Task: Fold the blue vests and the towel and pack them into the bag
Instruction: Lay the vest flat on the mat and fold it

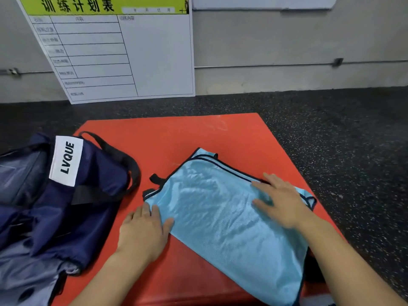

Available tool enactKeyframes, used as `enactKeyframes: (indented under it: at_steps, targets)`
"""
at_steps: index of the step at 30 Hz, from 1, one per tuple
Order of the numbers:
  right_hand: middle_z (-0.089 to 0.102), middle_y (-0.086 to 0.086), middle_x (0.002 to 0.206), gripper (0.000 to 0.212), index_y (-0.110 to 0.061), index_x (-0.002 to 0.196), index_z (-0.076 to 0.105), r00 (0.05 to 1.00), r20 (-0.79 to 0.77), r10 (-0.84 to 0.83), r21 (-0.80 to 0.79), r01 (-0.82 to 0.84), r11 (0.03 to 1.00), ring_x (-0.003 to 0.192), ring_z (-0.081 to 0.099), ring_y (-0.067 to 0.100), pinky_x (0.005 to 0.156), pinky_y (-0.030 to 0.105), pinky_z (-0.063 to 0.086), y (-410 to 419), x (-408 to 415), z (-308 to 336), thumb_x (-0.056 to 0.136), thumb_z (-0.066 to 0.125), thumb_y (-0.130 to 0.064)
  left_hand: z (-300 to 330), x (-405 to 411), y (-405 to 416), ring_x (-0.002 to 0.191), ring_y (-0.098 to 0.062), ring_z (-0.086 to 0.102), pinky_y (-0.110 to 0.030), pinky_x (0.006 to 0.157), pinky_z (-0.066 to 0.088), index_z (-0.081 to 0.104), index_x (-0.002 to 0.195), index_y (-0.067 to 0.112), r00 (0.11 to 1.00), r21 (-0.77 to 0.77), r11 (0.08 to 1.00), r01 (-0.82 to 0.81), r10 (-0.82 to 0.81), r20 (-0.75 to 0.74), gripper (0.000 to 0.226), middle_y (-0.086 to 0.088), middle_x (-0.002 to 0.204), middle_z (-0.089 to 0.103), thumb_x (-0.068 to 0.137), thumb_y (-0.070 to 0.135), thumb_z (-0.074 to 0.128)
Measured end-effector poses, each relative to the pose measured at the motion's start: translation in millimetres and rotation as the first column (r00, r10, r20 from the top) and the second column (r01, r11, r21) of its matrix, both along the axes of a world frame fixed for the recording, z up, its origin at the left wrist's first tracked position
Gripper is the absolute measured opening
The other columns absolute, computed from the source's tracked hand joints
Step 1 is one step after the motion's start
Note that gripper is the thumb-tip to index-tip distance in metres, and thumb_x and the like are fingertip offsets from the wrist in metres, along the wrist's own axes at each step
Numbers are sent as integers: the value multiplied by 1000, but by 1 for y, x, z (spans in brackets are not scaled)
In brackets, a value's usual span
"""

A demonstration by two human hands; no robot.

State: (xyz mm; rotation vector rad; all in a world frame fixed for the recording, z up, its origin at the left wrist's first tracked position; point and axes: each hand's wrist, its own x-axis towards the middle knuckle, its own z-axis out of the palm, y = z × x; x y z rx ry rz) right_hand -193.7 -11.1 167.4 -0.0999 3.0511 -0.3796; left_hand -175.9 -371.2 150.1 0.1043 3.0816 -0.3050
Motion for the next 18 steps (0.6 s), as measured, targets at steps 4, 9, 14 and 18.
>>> enactKeyframes:
  at_steps: [4,9,14,18]
  targets:
    - [7,-8,171,58,-48,155,31,987,37,155,-47,-153,987,157,-1,12,127,41,-2,-33,-22,-17,100,49,-58,-4,-31,-6,154,-21,20,-40,123,17,29,158,17,1000,138,990,-23,24,-4,100,-6,165,28,82,67,-13]
    - [8,-9,171,56,-46,155,31,972,-42,230,-44,-232,972,158,-4,14,127,43,-4,-81,-39,-32,101,35,-58,-12,-87,-13,157,-18,6,-41,123,18,22,161,20,999,317,947,-52,53,5,70,1,169,16,103,60,17]
    - [9,-6,171,62,-43,155,31,933,-65,353,-6,-354,935,158,-3,16,125,46,-10,-143,-41,-32,96,22,-61,-21,-165,-14,157,-23,6,-46,125,13,19,161,17,999,356,934,-35,28,26,65,-2,170,12,106,51,20]
    - [7,-9,171,56,-43,157,24,933,-101,345,-7,-348,938,157,-6,13,125,46,-10,-158,-56,-31,103,26,-59,-15,-233,3,157,-22,-1,-47,126,6,13,162,20,999,402,916,-9,-11,49,64,3,171,5,107,50,20]
